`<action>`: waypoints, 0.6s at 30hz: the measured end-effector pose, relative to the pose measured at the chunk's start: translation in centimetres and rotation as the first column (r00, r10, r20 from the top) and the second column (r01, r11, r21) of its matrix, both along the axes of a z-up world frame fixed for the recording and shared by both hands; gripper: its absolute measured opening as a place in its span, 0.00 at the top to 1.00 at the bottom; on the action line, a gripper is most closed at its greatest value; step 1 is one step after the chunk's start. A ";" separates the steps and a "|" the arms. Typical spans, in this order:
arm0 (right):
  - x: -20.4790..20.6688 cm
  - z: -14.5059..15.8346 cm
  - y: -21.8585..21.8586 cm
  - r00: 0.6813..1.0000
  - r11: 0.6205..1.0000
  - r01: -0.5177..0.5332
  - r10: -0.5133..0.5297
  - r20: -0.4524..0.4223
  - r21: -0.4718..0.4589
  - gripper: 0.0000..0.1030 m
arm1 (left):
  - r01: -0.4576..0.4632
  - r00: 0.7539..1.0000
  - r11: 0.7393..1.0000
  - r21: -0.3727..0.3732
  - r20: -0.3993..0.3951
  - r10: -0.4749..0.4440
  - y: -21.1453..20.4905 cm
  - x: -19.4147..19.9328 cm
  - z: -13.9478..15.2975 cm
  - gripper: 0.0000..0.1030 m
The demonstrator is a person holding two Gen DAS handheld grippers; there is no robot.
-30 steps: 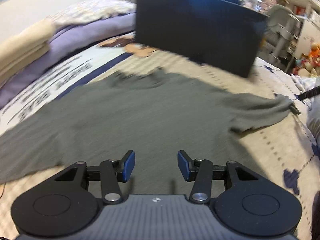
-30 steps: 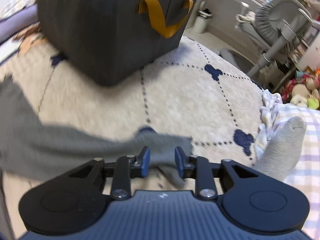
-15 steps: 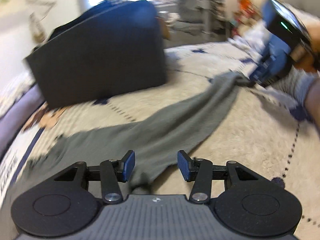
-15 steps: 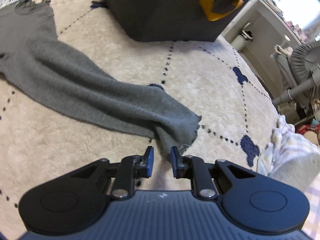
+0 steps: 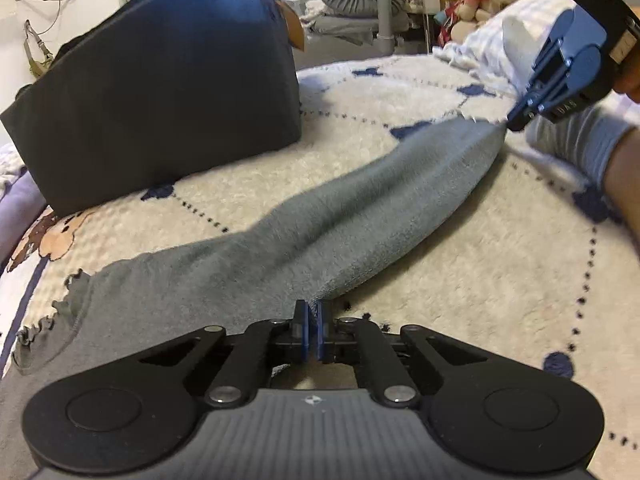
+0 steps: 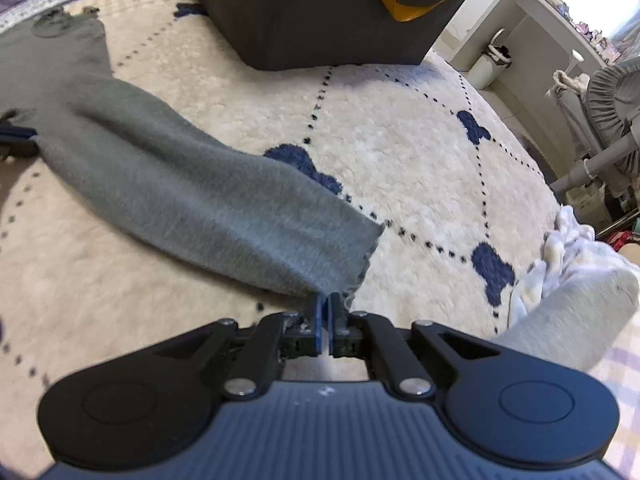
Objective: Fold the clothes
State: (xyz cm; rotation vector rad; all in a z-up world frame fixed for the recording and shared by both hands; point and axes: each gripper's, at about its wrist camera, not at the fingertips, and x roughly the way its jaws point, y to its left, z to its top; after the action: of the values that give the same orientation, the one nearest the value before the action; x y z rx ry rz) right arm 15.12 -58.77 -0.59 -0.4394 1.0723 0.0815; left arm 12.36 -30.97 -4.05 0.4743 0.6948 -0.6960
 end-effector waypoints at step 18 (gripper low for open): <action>1.3 0.2 -3.7 0.976 0.958 0.218 -0.212 -0.050 0.185 0.74 | 0.094 0.992 0.992 0.088 -0.088 -0.086 0.8 9.0 3.5 0.53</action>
State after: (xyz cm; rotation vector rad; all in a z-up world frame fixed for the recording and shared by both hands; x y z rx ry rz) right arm 16.43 -62.42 -0.37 -0.1488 1.1239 -0.0032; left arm 21.33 -30.18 -0.55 0.5664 0.7903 -0.7748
